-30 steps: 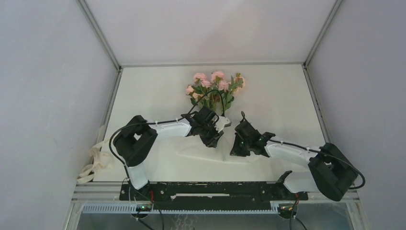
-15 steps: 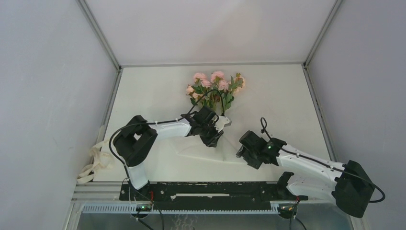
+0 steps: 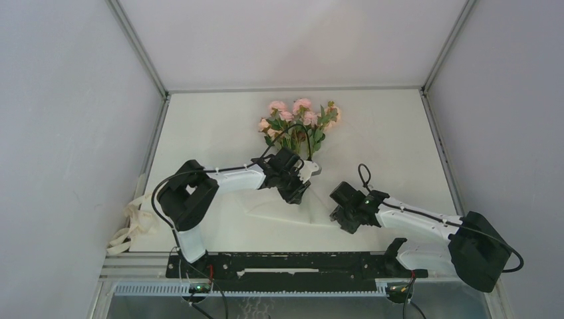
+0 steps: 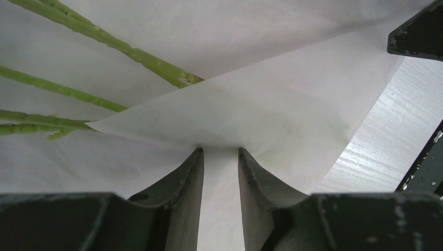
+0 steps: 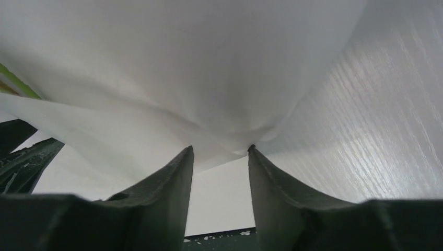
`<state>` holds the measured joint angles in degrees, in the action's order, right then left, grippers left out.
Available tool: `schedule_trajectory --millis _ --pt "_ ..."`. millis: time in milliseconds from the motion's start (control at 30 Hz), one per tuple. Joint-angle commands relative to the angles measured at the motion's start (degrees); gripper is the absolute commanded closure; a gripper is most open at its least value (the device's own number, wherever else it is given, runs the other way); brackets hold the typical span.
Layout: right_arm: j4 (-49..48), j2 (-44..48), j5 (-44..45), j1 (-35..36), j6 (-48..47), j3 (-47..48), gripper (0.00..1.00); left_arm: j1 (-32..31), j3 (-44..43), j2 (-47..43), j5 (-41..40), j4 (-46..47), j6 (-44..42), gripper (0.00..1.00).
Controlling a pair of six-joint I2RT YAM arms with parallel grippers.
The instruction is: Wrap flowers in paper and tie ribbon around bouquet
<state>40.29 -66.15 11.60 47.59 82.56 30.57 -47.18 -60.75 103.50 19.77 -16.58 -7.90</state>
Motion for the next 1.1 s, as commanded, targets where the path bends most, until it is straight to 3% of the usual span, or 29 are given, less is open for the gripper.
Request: schedule_trajectory --millis 0,267,400,633,900,1067 --pt "-6.16 -0.17 -2.85 -2.77 -2.03 -4.11 0.54 0.38 1.51 -0.52 0.68 -0.67 0.18 0.64" --pt "-8.74 2.36 -3.87 -3.75 -4.73 -5.43 0.92 0.3 -1.88 -2.72 0.38 -5.45 -2.07 0.64" --pt "-8.16 5.39 -0.67 -2.87 -6.09 -4.65 1.0 -1.15 -5.74 -6.29 4.97 -9.98 -4.34 0.63" --pt "-5.55 4.68 4.92 -1.03 -10.35 0.34 1.0 -1.56 -8.63 -1.49 13.27 -6.43 -4.17 0.62" --pt "2.59 -2.53 14.0 4.26 -17.57 10.97 1.0 0.52 -14.36 10.65 12.65 -2.78 2.67 0.61" --pt "7.96 -8.74 20.24 9.1 -22.98 18.81 1.0 3.61 -14.26 13.8 14.22 -2.06 5.43 0.62"
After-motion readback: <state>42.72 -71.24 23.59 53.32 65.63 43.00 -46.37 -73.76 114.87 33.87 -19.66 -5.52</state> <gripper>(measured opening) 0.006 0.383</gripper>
